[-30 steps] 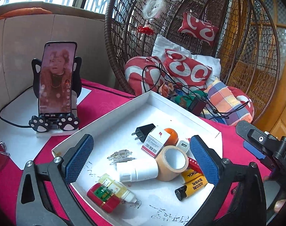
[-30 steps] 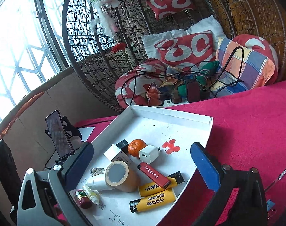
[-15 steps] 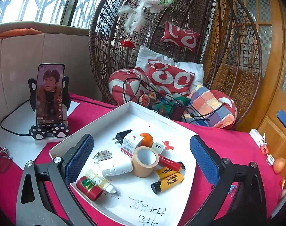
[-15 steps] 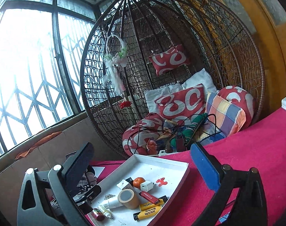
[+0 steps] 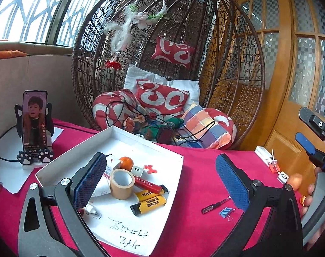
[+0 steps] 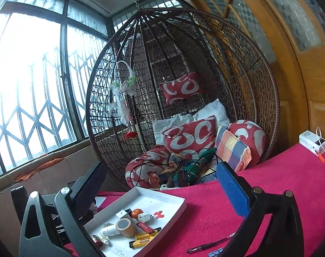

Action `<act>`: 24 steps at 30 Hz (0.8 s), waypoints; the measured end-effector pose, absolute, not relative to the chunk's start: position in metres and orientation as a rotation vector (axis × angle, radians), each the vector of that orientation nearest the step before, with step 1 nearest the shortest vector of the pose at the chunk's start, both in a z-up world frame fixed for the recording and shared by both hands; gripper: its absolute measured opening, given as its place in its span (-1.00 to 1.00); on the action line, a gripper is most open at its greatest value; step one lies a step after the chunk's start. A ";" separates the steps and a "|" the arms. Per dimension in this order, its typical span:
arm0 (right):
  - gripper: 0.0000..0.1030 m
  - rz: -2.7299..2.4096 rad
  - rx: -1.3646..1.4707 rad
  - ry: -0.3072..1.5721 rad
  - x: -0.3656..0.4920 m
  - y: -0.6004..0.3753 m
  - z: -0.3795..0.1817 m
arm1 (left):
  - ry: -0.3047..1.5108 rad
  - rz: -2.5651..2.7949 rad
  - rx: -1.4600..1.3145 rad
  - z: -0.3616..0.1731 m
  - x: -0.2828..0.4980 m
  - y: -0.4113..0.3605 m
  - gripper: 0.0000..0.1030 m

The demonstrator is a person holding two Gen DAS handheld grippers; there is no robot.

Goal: Organize rigid objects
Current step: 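Withdraw both tools from the tray toward the black pen and blue binder clip, then grasp the blue binder clip with the right tool while the left tool grasps the black pen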

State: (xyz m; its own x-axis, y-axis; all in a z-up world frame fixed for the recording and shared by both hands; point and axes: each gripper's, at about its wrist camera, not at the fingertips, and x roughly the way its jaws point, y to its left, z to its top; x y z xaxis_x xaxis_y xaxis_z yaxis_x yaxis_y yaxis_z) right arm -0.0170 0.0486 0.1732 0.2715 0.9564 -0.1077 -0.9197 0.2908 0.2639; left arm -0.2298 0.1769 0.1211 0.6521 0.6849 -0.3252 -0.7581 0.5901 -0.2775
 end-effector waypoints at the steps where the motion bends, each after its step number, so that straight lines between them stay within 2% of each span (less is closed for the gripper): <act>1: 1.00 1.250 0.147 0.278 -0.013 0.047 0.168 | 0.204 0.838 -0.416 0.118 -0.226 0.176 1.00; 7: 1.00 1.182 0.041 0.459 0.027 0.042 0.119 | 0.328 0.774 -0.469 0.091 -0.197 0.176 1.00; 15: 1.00 1.052 -0.230 0.801 0.064 0.059 0.033 | 0.368 0.781 -0.507 0.078 -0.189 0.182 1.00; 24: 0.99 1.127 -0.497 0.746 0.031 0.107 0.007 | 0.429 0.751 -0.508 0.064 -0.178 0.180 1.00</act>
